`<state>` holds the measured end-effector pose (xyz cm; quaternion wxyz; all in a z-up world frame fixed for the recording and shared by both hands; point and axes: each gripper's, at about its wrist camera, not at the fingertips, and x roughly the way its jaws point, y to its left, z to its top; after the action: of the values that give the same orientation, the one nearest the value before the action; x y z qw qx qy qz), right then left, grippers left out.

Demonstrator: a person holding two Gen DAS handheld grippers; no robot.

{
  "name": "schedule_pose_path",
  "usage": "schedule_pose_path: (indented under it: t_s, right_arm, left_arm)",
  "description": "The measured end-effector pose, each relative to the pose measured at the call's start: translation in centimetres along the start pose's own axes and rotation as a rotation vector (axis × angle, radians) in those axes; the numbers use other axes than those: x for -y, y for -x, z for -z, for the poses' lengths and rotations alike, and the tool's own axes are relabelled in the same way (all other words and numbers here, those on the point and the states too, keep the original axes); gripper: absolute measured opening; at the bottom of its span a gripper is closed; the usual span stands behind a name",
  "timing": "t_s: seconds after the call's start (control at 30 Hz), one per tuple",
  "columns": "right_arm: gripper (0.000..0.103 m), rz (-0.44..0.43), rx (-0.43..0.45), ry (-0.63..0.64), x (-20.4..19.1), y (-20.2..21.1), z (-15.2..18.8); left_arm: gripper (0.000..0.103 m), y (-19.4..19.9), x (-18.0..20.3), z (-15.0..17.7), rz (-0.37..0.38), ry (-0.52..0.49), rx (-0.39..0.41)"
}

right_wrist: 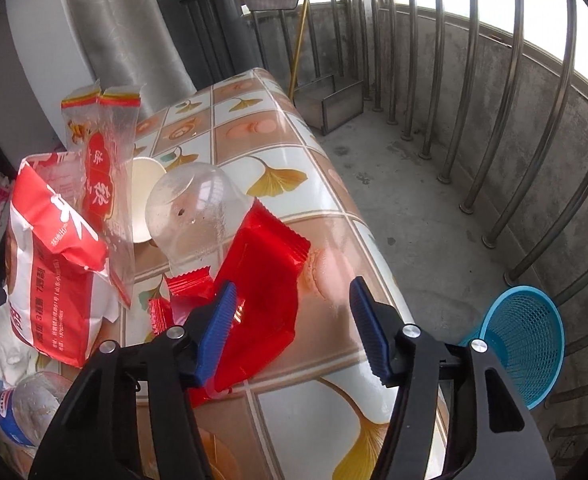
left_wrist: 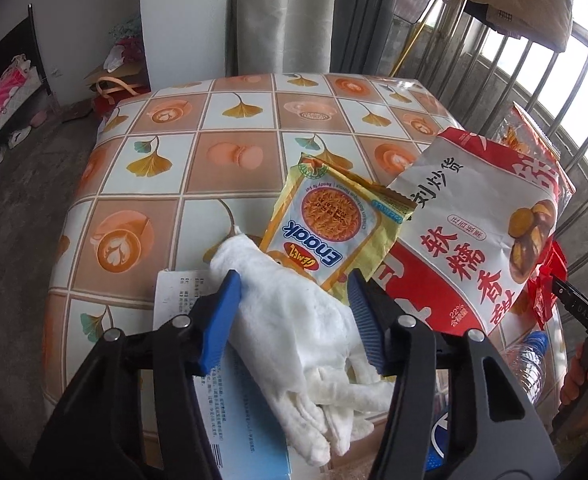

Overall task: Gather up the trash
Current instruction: 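Grasp the white glove with the left tool while the right tool grasps red wrappers, then carry the glove and red wrappers with both tools over the blue wastebasket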

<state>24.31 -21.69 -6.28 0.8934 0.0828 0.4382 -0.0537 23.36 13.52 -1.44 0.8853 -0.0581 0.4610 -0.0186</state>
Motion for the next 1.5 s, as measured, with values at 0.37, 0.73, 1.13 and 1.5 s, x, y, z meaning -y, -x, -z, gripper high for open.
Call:
schedule_pose_path:
  t_s: [0.37, 0.73, 1.13, 1.5]
  right_arm:
    - [0.015, 0.041, 0.020, 0.073, -0.5, 0.5, 0.8]
    - [0.005, 0.072, 0.068, 0.124, -1.3, 1.9, 1.1]
    - [0.004, 0.083, 0.134, 0.157, -1.8, 4.9, 1.1]
    - [0.003, 0.049, 0.180, 0.136, -1.3, 8.7, 1.5]
  left_arm:
    - [0.015, -0.4, -0.1, -0.1, -0.028, 0.011, -0.009]
    - [0.001, 1.0, 0.0, 0.1, 0.009, 0.019, 0.012]
    - [0.001, 5.5, 0.4, -0.1, 0.039, 0.020, 0.124]
    - [0.001, 12.2, 2.4, -0.1, 0.094, -0.021, 0.270]
